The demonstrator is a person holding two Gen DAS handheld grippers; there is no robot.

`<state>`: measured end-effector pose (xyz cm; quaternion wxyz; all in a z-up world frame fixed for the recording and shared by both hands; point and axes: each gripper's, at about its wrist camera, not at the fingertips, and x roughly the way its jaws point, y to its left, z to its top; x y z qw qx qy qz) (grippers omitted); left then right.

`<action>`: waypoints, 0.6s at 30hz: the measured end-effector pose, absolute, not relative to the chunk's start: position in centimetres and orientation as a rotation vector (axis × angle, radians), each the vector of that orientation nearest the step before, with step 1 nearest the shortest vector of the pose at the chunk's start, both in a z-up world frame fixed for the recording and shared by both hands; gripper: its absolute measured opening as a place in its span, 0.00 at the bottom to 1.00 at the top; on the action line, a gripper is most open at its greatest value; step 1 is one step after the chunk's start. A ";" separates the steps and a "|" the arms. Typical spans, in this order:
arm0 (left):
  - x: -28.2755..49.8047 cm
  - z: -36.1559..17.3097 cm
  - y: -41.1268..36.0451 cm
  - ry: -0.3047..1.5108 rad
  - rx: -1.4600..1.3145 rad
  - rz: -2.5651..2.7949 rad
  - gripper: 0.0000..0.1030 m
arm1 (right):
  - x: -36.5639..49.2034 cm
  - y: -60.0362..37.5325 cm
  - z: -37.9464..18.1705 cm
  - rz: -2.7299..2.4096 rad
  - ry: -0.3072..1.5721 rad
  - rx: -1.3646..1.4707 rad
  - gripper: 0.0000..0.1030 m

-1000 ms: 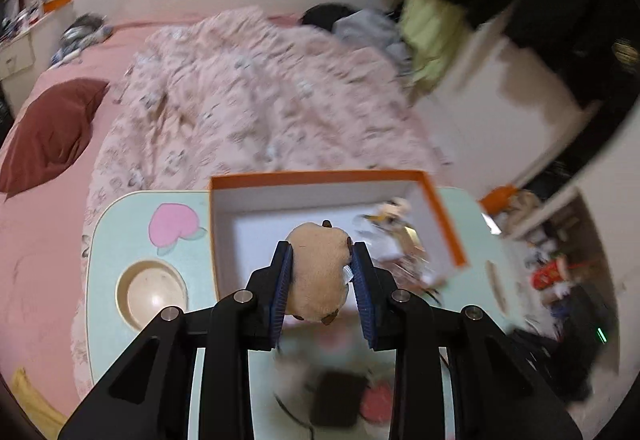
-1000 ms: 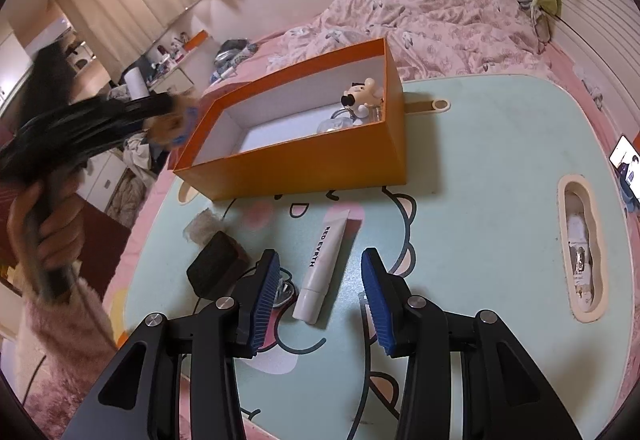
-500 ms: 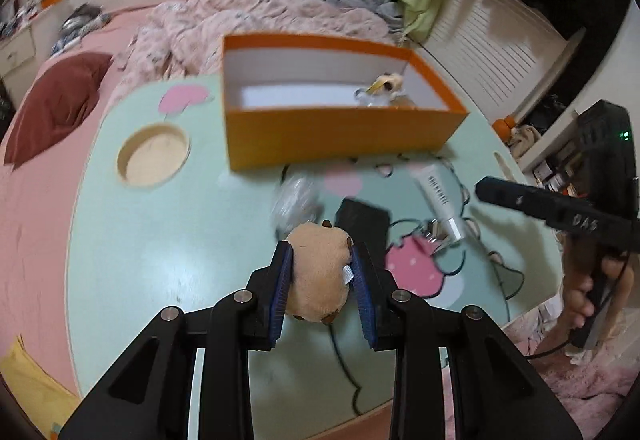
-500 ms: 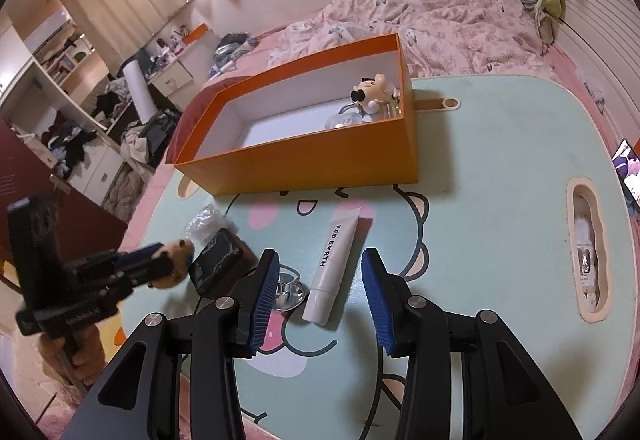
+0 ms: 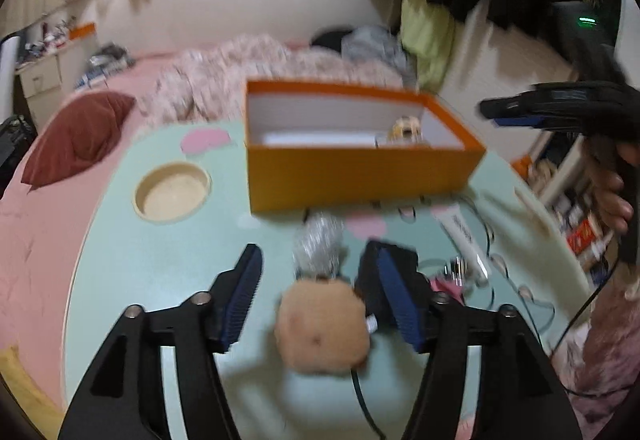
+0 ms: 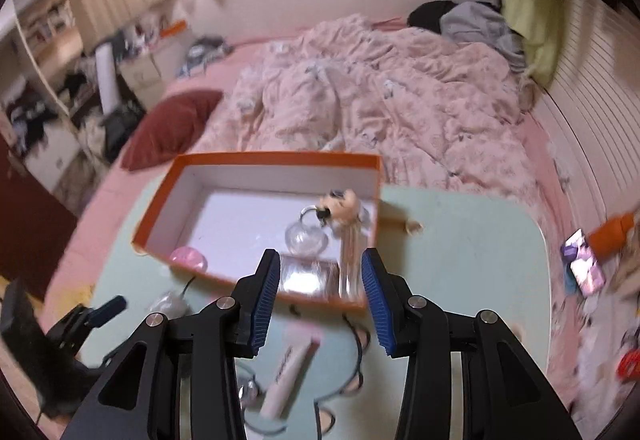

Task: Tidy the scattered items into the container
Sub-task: 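Grasp the tan plush head with the left tool, set it on the table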

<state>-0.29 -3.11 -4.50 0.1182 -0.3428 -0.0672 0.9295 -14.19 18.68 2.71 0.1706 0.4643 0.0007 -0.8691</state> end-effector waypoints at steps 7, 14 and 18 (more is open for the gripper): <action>-1.2 -6.3 -6.1 -0.483 -0.973 2.675 0.64 | -21.2 14.4 -0.6 -2.441 0.190 1.537 0.41; -1.6 -7.3 -7.5 -0.648 -0.991 2.596 0.64 | -23.5 12.6 -4.1 -2.475 0.476 1.713 0.44; -1.4 -7.2 -6.8 -0.611 -0.972 2.611 0.64 | -24.2 11.3 -6.2 -2.451 0.682 1.764 0.43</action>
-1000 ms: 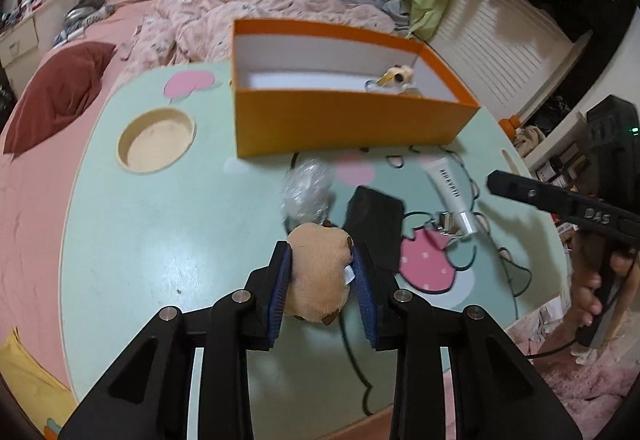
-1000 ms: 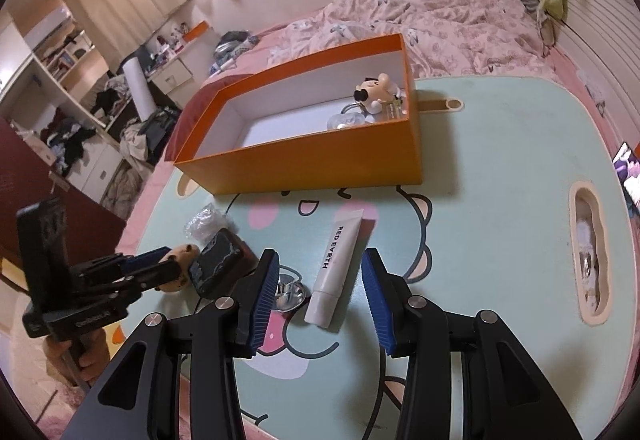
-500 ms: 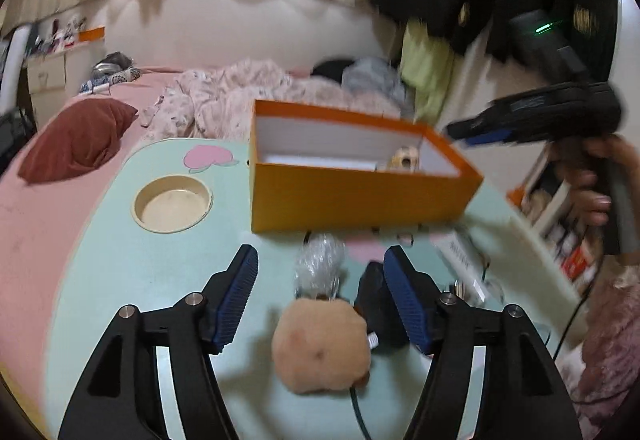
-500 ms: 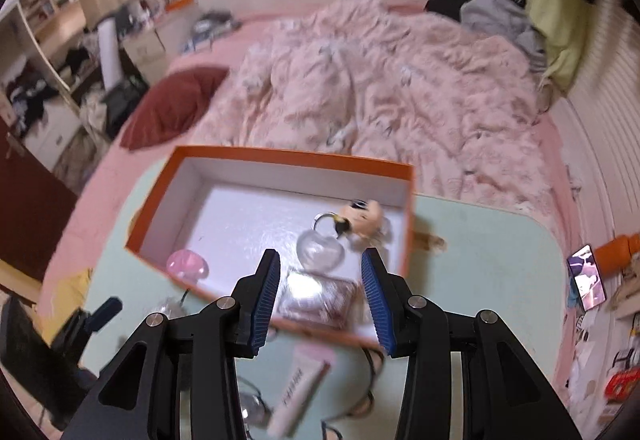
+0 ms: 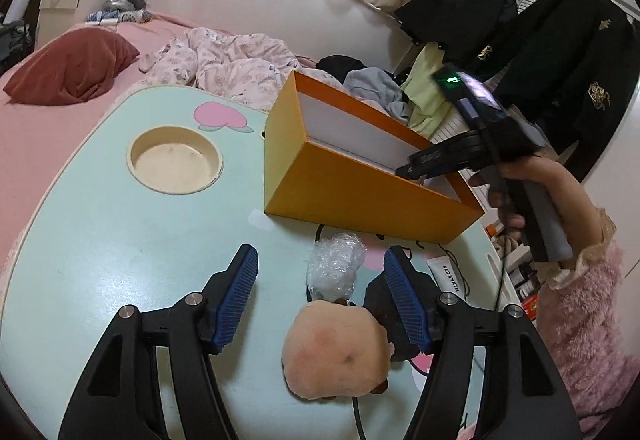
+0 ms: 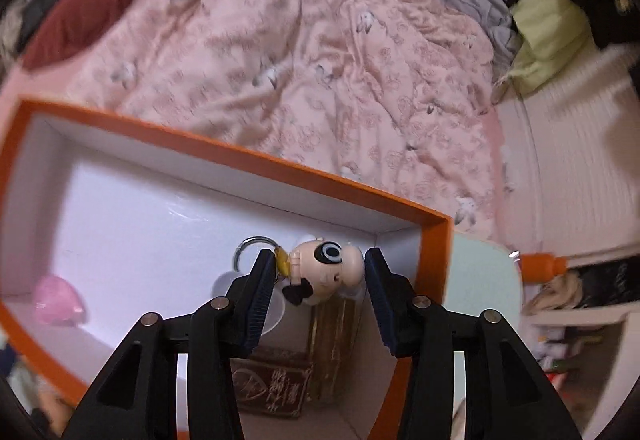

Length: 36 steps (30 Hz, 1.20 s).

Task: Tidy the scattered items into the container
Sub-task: 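Grasp the tan plush head with the left tool, set it on the table, then grasp the white figurine keychain with the right tool, place it on the table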

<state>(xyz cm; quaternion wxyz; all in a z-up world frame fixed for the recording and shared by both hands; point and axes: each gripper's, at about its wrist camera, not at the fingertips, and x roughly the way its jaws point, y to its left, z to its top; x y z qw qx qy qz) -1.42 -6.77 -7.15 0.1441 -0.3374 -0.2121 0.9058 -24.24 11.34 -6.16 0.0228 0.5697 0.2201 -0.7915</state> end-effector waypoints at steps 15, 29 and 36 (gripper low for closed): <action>-1.4 -7.6 -7.1 -0.618 -1.008 2.620 0.64 | -16.7 12.4 1.7 -2.603 0.234 1.326 0.37; -1.3 -7.5 -7.1 -0.605 -1.012 2.639 0.64 | -3.8 12.5 -2.8 -2.378 0.211 1.306 0.37; -1.3 -7.6 -7.1 -0.600 -1.018 2.650 0.64 | -4.1 13.5 -4.1 -2.355 0.124 1.332 0.37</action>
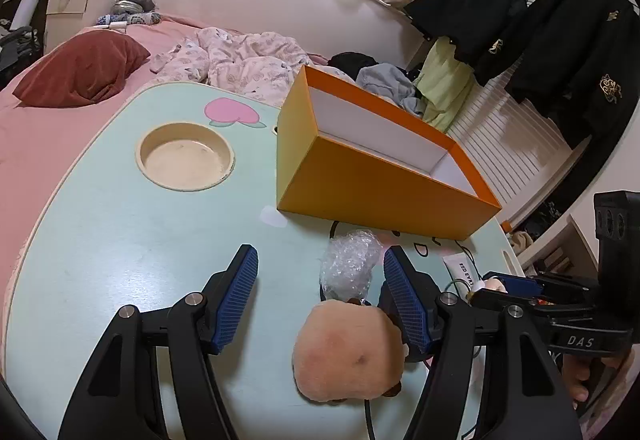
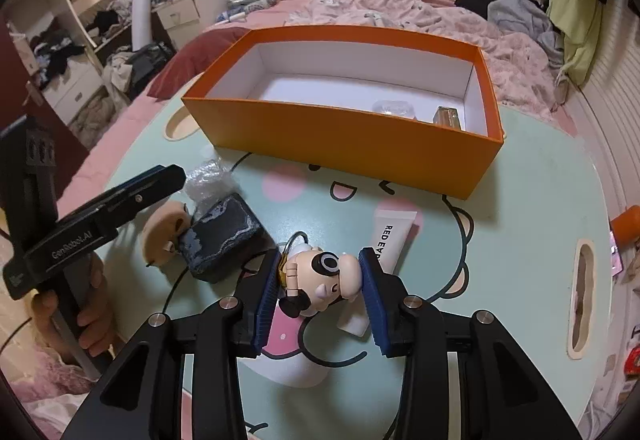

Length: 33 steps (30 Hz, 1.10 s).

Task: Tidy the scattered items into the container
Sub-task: 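Grasp the white figurine keychain with the right tool, place it on the table, then grasp the clear heart-shaped item with the left tool, set it on the table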

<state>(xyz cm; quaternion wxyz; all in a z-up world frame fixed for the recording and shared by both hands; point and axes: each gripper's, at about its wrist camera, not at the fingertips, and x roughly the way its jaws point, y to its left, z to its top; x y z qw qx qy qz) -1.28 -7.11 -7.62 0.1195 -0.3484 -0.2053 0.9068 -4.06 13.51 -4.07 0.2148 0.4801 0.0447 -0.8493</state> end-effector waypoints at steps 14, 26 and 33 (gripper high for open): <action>-0.7 -6.8 -6.8 -0.566 -0.956 2.664 0.64 | -4.1 18.7 -1.8 -2.462 -0.104 1.233 0.49; -6.7 2.3 2.4 -0.203 -1.111 2.537 0.64 | -4.5 25.4 -1.2 -2.526 -0.397 1.200 0.49; -18.3 -1.7 8.2 -0.102 -1.649 2.298 0.52 | -3.8 25.2 -1.4 -2.488 -0.399 1.188 0.49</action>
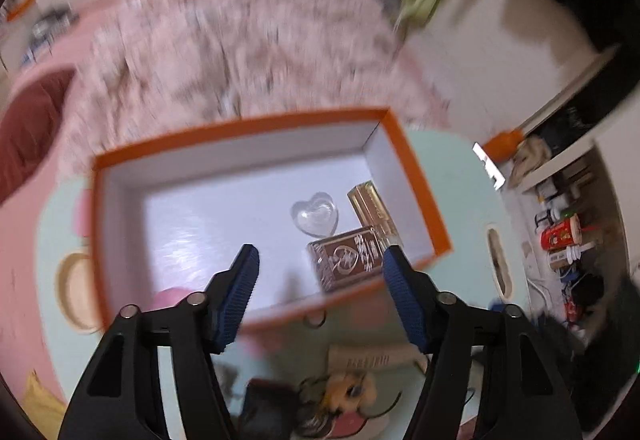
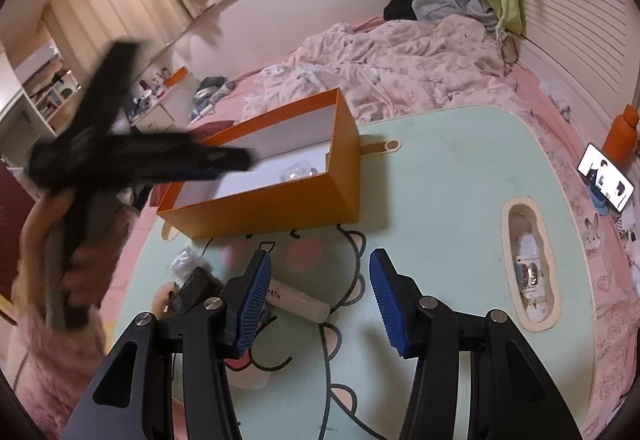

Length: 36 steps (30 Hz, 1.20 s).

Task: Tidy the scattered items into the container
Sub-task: 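Grasp the clear heart-shaped item with the left tool, set it on the table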

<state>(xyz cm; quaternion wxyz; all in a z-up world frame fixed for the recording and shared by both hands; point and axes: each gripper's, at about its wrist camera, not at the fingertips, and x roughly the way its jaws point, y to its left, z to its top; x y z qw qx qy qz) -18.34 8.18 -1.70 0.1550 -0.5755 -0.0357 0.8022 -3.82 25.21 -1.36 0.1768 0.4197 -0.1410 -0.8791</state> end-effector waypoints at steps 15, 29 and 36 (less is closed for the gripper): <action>-22.6 -6.5 11.1 0.066 -1.770 2.353 0.39 | -4.2 24.6 -2.4 -2.431 -0.397 1.211 0.49; -20.6 0.7 8.6 -0.079 -1.554 2.357 0.39 | -4.3 24.5 -2.6 -2.432 -0.392 1.227 0.49; -12.4 6.1 6.5 -0.067 -1.320 2.349 0.39 | -4.1 23.7 -2.7 -2.416 -0.365 1.232 0.49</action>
